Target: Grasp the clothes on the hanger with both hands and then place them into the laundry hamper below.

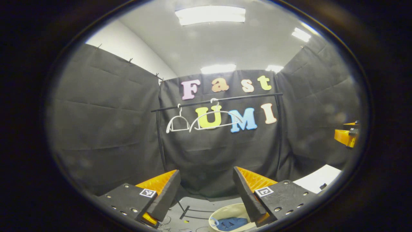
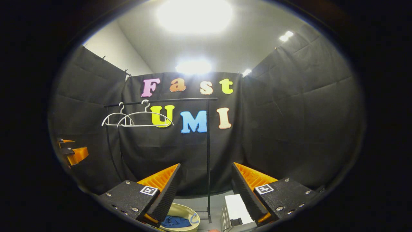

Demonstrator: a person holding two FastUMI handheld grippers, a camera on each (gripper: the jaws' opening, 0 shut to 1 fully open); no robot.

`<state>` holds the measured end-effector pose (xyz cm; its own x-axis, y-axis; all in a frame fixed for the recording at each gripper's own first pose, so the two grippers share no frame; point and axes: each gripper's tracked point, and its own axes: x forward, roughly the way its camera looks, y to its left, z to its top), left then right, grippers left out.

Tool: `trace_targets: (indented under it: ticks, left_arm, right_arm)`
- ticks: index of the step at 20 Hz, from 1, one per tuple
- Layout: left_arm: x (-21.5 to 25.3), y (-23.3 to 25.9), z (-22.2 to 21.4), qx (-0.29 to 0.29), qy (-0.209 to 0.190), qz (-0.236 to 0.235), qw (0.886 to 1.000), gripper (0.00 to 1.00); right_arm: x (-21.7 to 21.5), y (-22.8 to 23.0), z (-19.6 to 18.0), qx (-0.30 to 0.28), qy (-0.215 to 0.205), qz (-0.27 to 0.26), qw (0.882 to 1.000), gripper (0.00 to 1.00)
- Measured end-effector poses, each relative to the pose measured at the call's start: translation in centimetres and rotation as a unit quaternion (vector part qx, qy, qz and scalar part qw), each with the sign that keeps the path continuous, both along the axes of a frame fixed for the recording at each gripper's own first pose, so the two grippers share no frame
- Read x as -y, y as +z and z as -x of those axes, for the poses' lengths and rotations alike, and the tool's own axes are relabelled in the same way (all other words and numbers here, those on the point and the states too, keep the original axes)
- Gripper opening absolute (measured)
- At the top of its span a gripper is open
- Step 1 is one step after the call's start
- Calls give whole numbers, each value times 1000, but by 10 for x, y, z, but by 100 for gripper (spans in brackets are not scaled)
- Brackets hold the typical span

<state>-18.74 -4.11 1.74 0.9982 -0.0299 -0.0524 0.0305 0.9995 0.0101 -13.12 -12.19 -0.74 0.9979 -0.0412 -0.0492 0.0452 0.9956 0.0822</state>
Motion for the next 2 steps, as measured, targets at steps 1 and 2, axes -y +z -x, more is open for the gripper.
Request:
trace_targets:
  ticks: [1, 2]
  left_arm:
    - [0, -1, -2, 0, 1, 1, 1000, 94]
    - [1, -1, -3, -1, 1, 2, 1000, 94]
  right_arm:
    - [2, 0, -1, 0, -2, 0, 1000, 94]
    - [3, -1, -3, -1, -3, 0, 1000, 94]
